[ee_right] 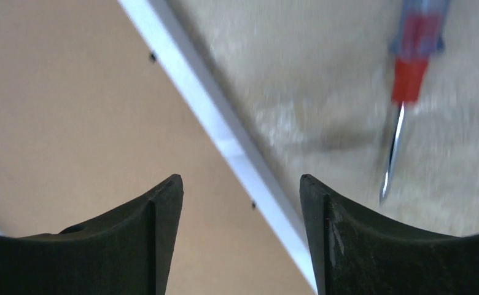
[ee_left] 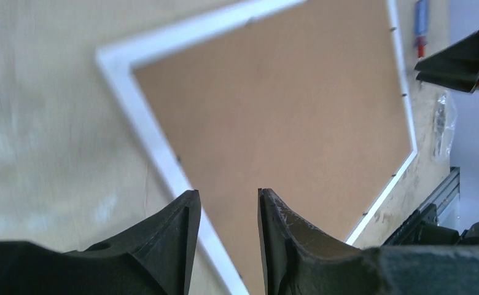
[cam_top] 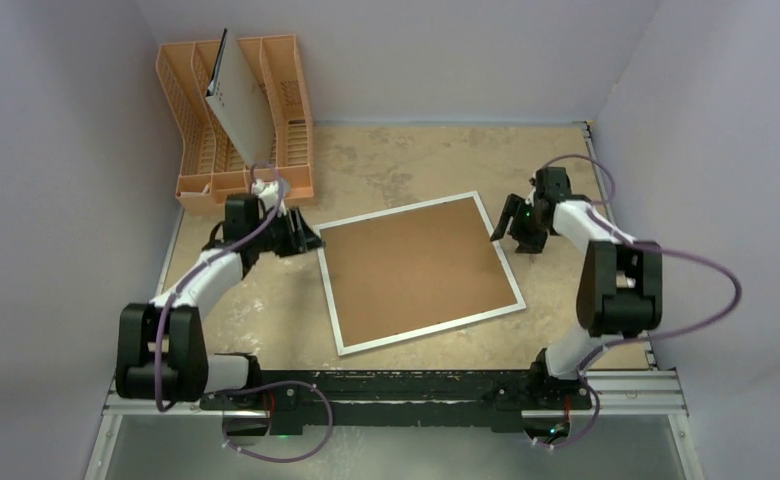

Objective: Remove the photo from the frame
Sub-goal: Place the screwdriver at the center of the board, then adjust the photo frame at the center of the board.

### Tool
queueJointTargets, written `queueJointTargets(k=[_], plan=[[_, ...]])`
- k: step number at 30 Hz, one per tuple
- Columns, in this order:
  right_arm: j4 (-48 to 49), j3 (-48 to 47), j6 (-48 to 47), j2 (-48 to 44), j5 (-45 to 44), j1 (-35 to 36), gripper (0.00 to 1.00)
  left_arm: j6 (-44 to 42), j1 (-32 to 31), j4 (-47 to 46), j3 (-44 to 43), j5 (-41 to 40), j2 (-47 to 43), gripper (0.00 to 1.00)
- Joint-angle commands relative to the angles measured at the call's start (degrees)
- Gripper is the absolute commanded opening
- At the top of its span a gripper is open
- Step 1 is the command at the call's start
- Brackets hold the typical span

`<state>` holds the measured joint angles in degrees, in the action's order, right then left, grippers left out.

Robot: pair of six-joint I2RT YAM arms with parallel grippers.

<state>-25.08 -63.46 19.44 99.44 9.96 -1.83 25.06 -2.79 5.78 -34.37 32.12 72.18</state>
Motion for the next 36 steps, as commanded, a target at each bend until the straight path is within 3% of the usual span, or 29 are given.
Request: queueJointTargets(k=[1, 9, 16, 26, 32, 36], plan=[[7.54, 10.16, 13.43, -15.76, -1.71, -0.04, 0.74, -11.47, -0.86, -1.29, -14.64, 10.51, 9.3, 0.41], [2.51, 24.16, 22.8, -34.17, -0.67, -0.02, 0.79, -28.25, -11.32, 10.1, -43.51, 3.38, 32.76, 0.45], [-6.15, 29.3, 26.8, -44.22, 3.91, -0.02, 0.83, -32.93, -12.36, 16.05, -59.51, 5.18, 48.77, 0.46], [-15.56, 32.55, 28.27, -45.36, 7.37, -0.02, 0.83, -35.38, -12.33, 17.89, -62.15, 3.82, 55.12, 0.47], [-10.1, 36.31, 28.38, -42.88, 8.86, -0.02, 0.83, -35.41, -12.33, 17.72, -60.41, 4.91, 55.51, 0.48], [0.74, 38.23, 31.48, -41.18, 12.19, -0.02, 0.84, -36.0, -12.33, 18.82, -58.28, 6.36, 54.87, 0.48]])
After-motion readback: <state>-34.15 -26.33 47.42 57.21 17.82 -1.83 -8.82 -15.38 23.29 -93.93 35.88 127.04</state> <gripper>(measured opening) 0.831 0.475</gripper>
